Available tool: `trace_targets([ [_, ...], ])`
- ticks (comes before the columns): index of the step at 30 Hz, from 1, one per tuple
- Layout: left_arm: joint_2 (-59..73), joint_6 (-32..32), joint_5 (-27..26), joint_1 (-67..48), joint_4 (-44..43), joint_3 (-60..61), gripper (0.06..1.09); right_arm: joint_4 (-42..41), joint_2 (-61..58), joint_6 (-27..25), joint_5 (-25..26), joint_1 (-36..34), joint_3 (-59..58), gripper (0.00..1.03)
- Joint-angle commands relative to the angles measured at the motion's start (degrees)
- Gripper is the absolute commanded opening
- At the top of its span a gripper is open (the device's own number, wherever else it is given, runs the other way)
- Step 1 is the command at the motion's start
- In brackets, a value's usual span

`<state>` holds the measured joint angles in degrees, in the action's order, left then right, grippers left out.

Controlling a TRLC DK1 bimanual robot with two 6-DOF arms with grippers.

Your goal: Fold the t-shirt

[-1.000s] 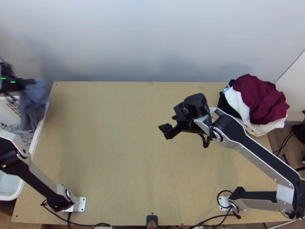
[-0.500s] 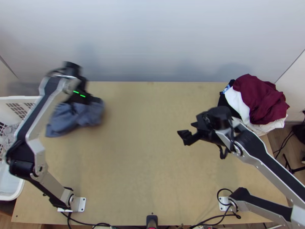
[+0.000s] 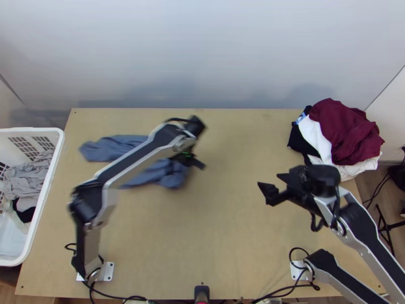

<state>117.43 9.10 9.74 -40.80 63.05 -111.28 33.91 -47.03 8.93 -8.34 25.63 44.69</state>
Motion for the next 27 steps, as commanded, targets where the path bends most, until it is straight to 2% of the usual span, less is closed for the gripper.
trace_targets([
  [1,10.1,3.03,0.37,-10.27,4.01,-22.75,0.09,0.37,9.41,-0.75,-0.01,-3.13,-8.39,0.97],
  [6,8.61,3.82,0.19,-14.05,-2.93,-22.84,0.09,0.81,12.66,-0.75,-0.01,-4.45,-10.94,0.97],
  [11,8.52,10.67,-5.87,-12.55,-7.76,-22.75,0.09,-1.13,12.66,-1.28,-0.1,-5.15,-12.61,0.97],
  [12,8.7,12.17,-6.22,-11.76,-8.38,-22.75,0.15,-1.66,12.66,-1.37,-0.19,-5.06,-13.13,0.97],
  [13,9.14,12.87,-6.84,-10.97,-8.47,-22.48,0.35,-2.45,12.57,-1.28,-0.27,-5.06,-13.57,0.97],
  [14,9.93,13.05,-6.84,-10.09,-8.47,-22.22,0.68,-2.89,12.31,-1.28,-0.36,-5.06,-13.84,0.97],
  [15,10.98,13.31,-6.92,-9.04,-8.29,-21.69,1.07,-3.41,12.13,-1.28,-0.45,-4.97,-14.01,0.97],
  [19,15.82,12.96,-5.43,-2.71,-6.01,-18.53,1.04,-5.0,10.81,-0.93,-0.71,-4.97,-13.57,0.97],
  [22,18.8,12.61,0.19,2.65,-3.63,-16.24,1.04,-5.35,10.64,-0.84,-0.89,-4.89,-13.66,0.97],
  [27,16.26,11.81,0.46,9.95,4.45,-12.11,1.04,-5.61,9.58,-0.58,-1.68,-4.53,-13.4,0.97],
])
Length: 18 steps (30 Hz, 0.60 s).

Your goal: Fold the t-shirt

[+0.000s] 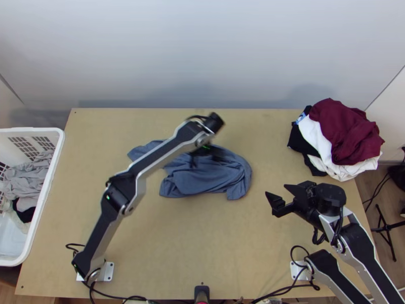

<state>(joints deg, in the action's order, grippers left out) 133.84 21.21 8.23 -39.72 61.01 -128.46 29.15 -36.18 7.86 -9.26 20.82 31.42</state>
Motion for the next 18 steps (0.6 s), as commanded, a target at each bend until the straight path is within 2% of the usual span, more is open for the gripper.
trace_targets([
  [1,-2.27,-0.47,1.97,9.75,6.4,7.35,1.04,-1.02,-1.7,0.67,-1.2,0.45,-0.13,0.97],
  [9,-17.83,-3.81,-1.99,9.05,1.21,24.58,1.04,-3.83,-11.01,1.02,-4.63,5.81,2.15,0.96],
  [18,-27.32,-5.39,-1.9,7.03,1.56,32.84,1.04,-6.65,-31.67,-5.13,-1.11,13.46,7.78,0.96],
])
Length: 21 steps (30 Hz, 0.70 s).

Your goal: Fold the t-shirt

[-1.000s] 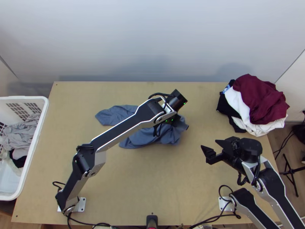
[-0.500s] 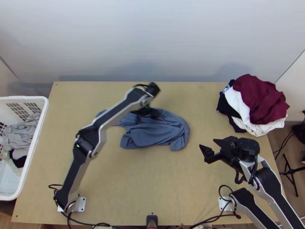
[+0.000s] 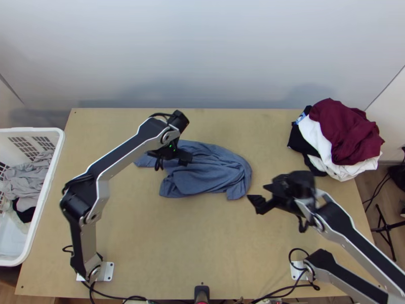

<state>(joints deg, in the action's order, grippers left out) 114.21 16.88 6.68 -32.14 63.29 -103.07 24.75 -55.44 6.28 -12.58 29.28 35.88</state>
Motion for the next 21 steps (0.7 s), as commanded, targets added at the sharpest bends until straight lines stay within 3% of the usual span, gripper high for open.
trace_targets([
  [1,-8.92,-1.06,-0.35,-0.55,-1.06,8.94,1.04,-3.13,-14.35,-4.09,3.09,5.79,3.67,0.96],
  [11,-18.59,-1.5,0.35,1.12,-4.05,20.54,1.04,-5.42,-29.02,-8.74,14.78,10.45,8.07,0.96],
  [15,-20.17,-1.5,0.44,2.17,-4.49,22.73,1.04,-6.03,-30.87,-8.74,15.57,11.33,9.12,0.94],
  [19,-20.61,-1.5,0.35,3.22,-4.58,23.61,1.04,-8.23,-33.59,-8.92,17.15,11.86,10.53,0.78],
  [21,-20.79,-1.5,0.35,3.49,-4.58,24.14,1.04,-8.23,-35.09,-9.18,17.94,12.12,11.93,0.57],
])
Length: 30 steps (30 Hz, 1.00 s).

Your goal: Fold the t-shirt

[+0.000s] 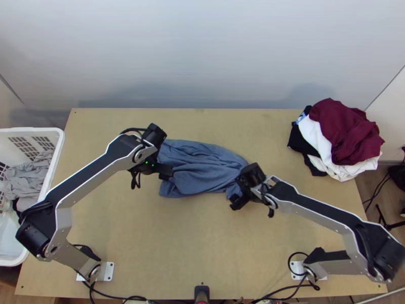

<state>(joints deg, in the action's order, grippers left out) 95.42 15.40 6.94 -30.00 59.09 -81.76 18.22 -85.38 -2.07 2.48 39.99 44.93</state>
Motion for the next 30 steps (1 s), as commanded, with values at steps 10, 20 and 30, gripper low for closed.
trace_targets([
  [10,-6.73,-0.63,0.18,0.91,-1.17,8.63,1.04,17.03,12.0,-4.09,4.29,3.17,18.0,0.03],
  [20,-11.66,-1.86,0.0,-1.2,-3.37,17.42,1.04,28.63,12.35,-1.1,4.11,5.89,47.36,0.03],
  [30,-13.06,-3.71,-0.44,-6.65,-4.77,20.94,1.04,22.12,3.12,1.27,4.2,1.85,64.15,0.03],
])
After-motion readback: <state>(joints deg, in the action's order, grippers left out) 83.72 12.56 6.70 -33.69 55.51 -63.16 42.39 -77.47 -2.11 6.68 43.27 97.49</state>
